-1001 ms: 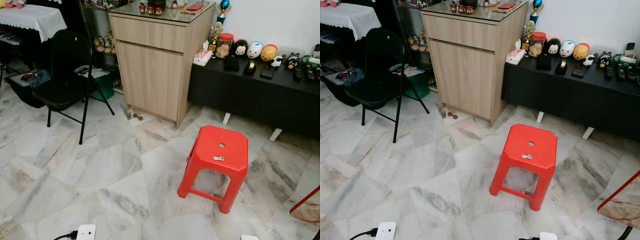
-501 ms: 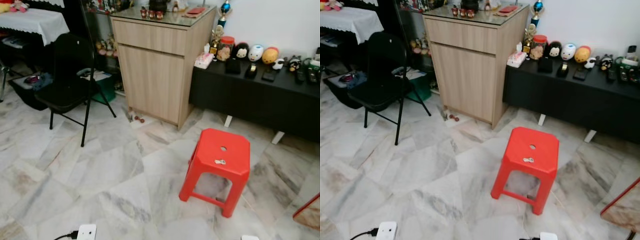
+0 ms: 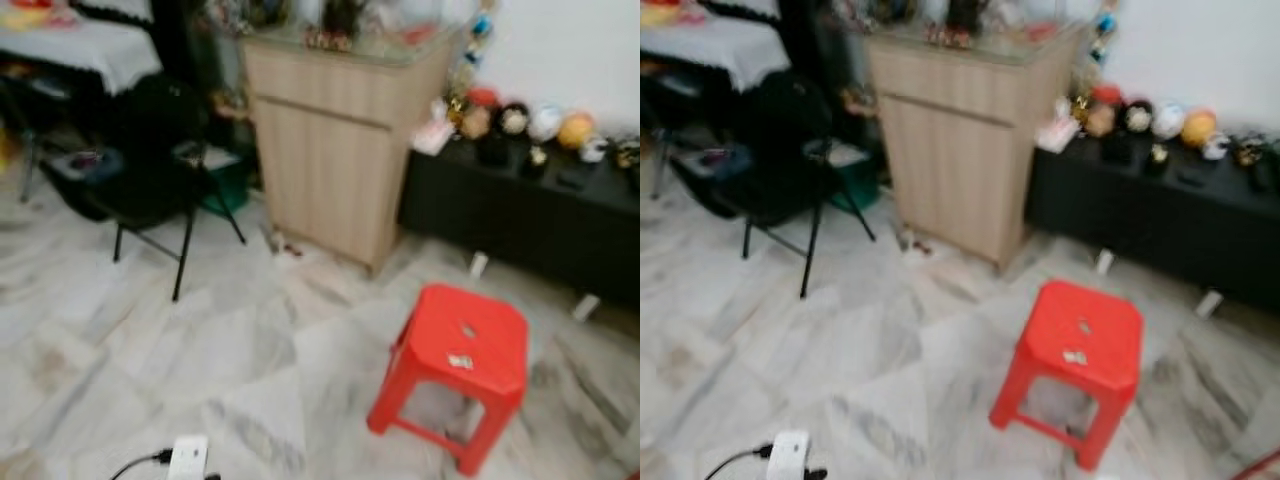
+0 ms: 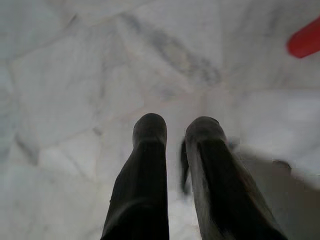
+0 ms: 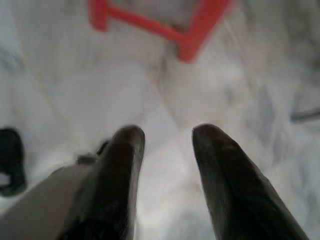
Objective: Hang keys on a hook
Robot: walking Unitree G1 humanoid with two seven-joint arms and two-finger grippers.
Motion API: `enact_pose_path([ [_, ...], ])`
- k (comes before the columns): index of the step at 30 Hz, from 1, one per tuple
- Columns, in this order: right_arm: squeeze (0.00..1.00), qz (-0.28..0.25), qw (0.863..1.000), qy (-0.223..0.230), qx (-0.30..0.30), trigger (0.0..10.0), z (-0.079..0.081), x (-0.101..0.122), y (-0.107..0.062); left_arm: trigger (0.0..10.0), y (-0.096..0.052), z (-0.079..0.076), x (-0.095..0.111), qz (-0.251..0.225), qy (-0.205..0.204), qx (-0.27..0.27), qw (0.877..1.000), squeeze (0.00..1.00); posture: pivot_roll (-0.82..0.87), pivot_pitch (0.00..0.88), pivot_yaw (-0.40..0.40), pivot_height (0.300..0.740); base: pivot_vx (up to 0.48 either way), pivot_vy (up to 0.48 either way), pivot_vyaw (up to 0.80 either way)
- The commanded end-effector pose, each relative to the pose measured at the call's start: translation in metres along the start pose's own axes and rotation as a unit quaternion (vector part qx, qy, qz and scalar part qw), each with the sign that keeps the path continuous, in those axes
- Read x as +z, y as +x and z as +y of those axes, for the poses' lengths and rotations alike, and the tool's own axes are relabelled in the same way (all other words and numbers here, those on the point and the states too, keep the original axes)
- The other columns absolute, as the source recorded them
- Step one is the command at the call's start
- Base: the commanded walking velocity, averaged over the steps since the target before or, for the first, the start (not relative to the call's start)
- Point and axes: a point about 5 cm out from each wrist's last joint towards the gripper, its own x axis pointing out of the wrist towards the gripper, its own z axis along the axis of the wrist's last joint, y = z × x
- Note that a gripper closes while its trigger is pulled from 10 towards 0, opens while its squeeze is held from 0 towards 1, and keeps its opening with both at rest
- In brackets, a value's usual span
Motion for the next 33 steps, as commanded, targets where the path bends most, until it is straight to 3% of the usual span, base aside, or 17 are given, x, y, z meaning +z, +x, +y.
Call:
enact_pose_path([
  [1, 0.00, 0.004, 1.000, 0.002, 0.004, 10.0, 0.0032, -0.0031, -0.0002, 10.0, -0.0011, 0.0002, -0.0060, 0.013, -0.005, 0.002, 1.000, 0.00, 0.17, 0.004, -0.027, 0.740, 0.270, 0.000, 0.00],
  [24, 0.00, 0.008, 1.000, -0.002, -0.003, 10.0, 0.0023, -0.0032, -0.0001, 10.0, -0.0009, 0.0004, -0.0054, 0.012, -0.007, 0.003, 1.000, 0.00, 0.17, 0.024, -0.028, 0.740, 0.274, 0.000, 0.00],
  [33, 0.00, 0.008, 1.000, -0.002, -0.003, 10.0, 0.0027, -0.0030, 0.0000, 10.0, -0.0007, 0.0007, -0.0047, 0.012, -0.004, 0.002, 1.000, 0.00, 0.17, 0.026, -0.026, 0.740, 0.273, 0.000, -0.73],
])
